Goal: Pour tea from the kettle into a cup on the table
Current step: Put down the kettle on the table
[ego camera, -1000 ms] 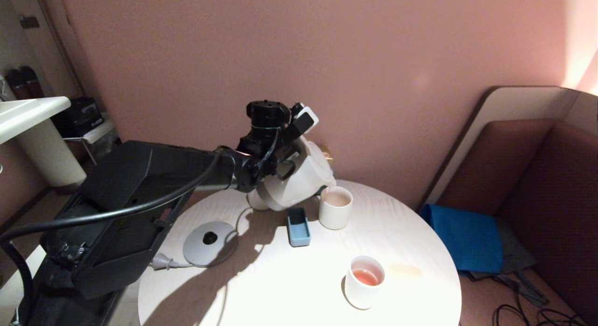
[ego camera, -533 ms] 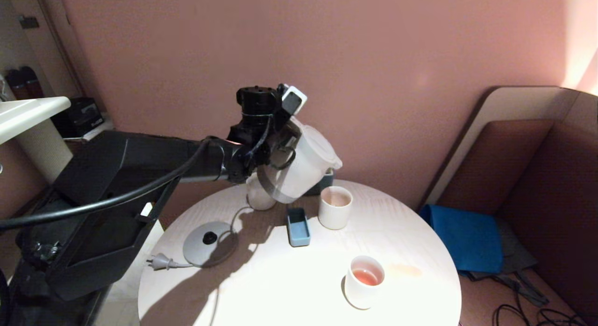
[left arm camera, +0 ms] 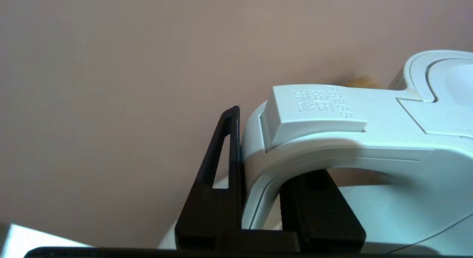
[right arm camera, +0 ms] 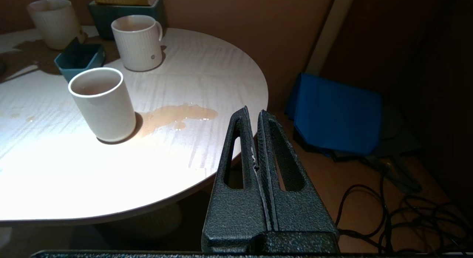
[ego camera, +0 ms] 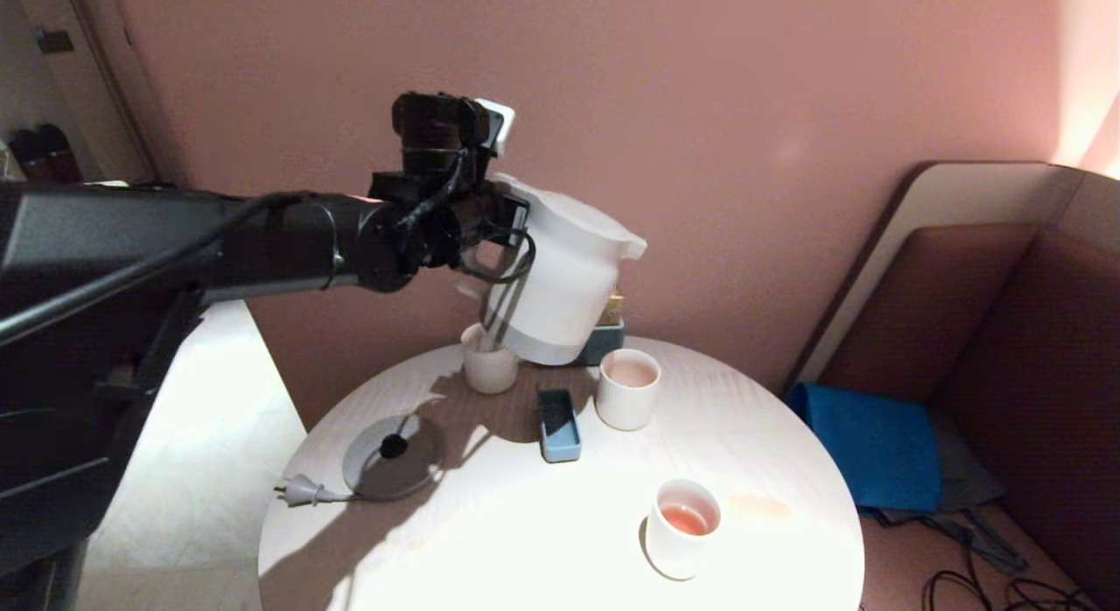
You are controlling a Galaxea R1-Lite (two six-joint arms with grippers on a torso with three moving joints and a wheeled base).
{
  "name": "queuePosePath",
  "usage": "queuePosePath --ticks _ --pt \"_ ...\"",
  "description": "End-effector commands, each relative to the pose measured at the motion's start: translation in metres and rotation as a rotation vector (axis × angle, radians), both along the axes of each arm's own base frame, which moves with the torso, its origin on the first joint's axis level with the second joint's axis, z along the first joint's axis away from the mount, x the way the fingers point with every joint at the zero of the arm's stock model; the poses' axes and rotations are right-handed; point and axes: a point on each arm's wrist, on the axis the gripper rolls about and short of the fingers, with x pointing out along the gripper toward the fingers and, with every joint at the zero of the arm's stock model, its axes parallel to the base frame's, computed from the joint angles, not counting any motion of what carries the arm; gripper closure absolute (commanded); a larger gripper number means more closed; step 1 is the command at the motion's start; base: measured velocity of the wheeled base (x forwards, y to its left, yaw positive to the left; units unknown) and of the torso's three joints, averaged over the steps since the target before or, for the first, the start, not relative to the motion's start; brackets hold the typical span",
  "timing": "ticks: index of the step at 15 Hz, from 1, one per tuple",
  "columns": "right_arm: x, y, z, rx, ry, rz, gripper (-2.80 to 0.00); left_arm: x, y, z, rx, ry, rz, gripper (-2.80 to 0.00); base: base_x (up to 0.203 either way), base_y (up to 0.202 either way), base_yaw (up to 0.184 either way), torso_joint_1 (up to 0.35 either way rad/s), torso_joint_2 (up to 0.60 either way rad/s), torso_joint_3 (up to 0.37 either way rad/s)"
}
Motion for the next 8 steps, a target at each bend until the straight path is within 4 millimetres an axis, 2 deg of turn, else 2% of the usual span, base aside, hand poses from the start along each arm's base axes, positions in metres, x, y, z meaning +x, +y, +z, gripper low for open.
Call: queuePosePath --ticks 1,4,8 --pt "0.0 0.0 0.0 0.0 0.002 -0.001 0.0 -0.024 0.031 0.027 -0.033 -0.015 0.011 0.0 0.0 0.0 0.0 0.0 0.0 0.0" --pt "0.0 0.0 0.0 0.0 0.002 0.001 0.0 -0.046 0.064 0.033 -0.065 0.012 0.037 0.0 0.0 0.0 0.0 0.0 0.0 0.0" --pt "0.0 0.0 0.0 0.0 0.002 0.001 0.0 -0.073 0.143 0.04 -0.141 -0.002 0.104 0.0 0.0 0.0 0.0 0.0 0.0 0.0"
